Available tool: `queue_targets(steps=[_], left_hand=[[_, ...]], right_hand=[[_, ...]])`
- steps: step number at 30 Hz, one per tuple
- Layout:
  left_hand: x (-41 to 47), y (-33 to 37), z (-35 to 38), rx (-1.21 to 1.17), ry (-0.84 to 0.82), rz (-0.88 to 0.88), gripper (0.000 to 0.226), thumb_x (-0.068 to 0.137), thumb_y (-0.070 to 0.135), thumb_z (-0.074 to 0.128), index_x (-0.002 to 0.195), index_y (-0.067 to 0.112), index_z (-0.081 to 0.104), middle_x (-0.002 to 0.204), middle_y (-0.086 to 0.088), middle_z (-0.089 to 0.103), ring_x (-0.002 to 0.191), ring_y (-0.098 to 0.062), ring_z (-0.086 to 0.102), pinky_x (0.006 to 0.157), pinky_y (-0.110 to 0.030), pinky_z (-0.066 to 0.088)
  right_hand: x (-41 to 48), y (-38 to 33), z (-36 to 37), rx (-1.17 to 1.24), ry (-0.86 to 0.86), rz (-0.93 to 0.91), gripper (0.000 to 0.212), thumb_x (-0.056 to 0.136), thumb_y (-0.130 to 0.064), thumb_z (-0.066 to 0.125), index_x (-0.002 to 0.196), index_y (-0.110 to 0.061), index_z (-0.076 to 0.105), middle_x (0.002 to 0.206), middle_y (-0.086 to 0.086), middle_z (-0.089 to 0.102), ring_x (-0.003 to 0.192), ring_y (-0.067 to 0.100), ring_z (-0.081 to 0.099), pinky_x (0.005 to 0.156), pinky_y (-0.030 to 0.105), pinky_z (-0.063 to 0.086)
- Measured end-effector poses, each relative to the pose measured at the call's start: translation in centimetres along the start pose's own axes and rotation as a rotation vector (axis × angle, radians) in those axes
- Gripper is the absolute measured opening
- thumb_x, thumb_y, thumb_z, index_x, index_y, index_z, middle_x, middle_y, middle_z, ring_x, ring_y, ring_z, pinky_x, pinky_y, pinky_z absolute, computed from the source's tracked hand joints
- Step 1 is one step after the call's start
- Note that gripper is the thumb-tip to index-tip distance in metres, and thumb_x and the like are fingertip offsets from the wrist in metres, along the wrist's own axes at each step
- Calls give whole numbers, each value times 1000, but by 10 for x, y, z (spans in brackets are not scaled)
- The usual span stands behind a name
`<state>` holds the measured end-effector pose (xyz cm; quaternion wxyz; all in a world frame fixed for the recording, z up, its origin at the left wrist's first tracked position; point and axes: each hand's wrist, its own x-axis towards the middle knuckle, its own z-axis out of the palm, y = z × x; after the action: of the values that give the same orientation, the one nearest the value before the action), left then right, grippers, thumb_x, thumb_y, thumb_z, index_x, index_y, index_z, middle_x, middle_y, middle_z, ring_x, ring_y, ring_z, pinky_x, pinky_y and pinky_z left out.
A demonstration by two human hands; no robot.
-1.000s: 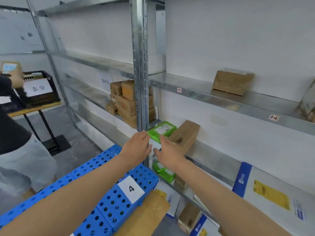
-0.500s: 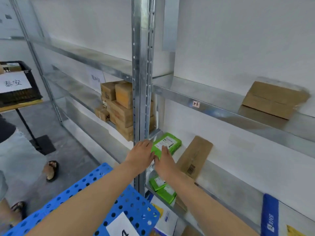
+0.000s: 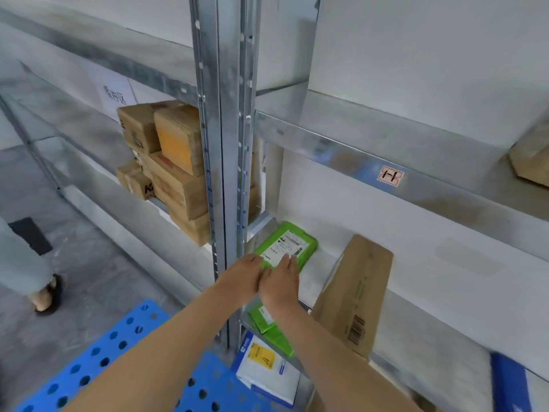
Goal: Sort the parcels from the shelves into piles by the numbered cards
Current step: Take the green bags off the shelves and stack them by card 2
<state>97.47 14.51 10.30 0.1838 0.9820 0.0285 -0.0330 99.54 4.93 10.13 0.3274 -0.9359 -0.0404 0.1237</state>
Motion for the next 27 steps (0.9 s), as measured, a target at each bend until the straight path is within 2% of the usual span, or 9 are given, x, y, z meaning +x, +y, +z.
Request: queue_targets(steps=[4,7,9,12,14,18,22,24,27], left_hand=[[21,6,19,23,-31,-75,38,94,13,47,131,7,43,138,-9,40,126,-24,44,101,-34,41],[37,6,34,-6,-30,-204,62,95,24,50,145,3,19,150,-15,23,138,-27,30,110,-37,34],[48,10,37,-28,-92,-263,83,95,38,50,148,-2,2,153,-21,15,142,-33,21,114,-41,26],[65,15,33,-131,-115,-378,83,95,40,48,147,-8,4,149,-24,21,139,-36,23,113,-41,26],[70,15,31,-169,-90,-412,62,97,26,44,143,-8,20,144,-24,30,134,-35,31,108,-41,33],[62,13,32,-168,-69,-353,36,98,18,40,127,-4,42,127,-19,49,119,-33,48,96,-36,40],[51,8,20,-356,-62,-380,17,94,9,41,101,5,55,92,-9,56,86,-26,57,68,-31,45],[41,7,13,-434,-25,-370,20,92,6,38,90,11,58,87,-8,60,72,-20,54,55,-24,46],[17,13,0,-537,80,-302,33,94,0,37,106,13,64,76,1,56,57,-6,48,39,-9,32]], right_hand=[[18,3,14,175,105,220,68,99,-24,39,153,-4,3,160,16,-2,142,34,25,116,41,27],[30,9,25,288,140,298,71,97,-21,42,153,-3,2,156,16,12,135,35,35,109,47,37],[39,14,27,404,184,336,66,97,-15,42,152,-3,9,149,17,27,129,35,43,104,44,42],[52,17,32,588,273,391,53,93,-6,40,145,-6,31,143,17,43,123,35,51,103,43,44],[57,19,37,635,308,414,50,91,-5,41,141,-10,40,142,15,47,121,34,53,103,45,44],[49,24,33,616,279,432,54,96,-6,38,148,-19,32,142,6,50,121,30,54,102,34,43],[43,27,27,655,260,463,51,98,-6,39,145,-24,36,133,3,58,113,28,59,94,31,45],[37,25,24,672,288,457,48,99,-10,42,144,-25,37,133,4,58,113,28,59,93,32,46],[20,19,16,719,321,393,48,100,-16,45,146,-27,34,132,1,59,114,25,59,89,27,44]])
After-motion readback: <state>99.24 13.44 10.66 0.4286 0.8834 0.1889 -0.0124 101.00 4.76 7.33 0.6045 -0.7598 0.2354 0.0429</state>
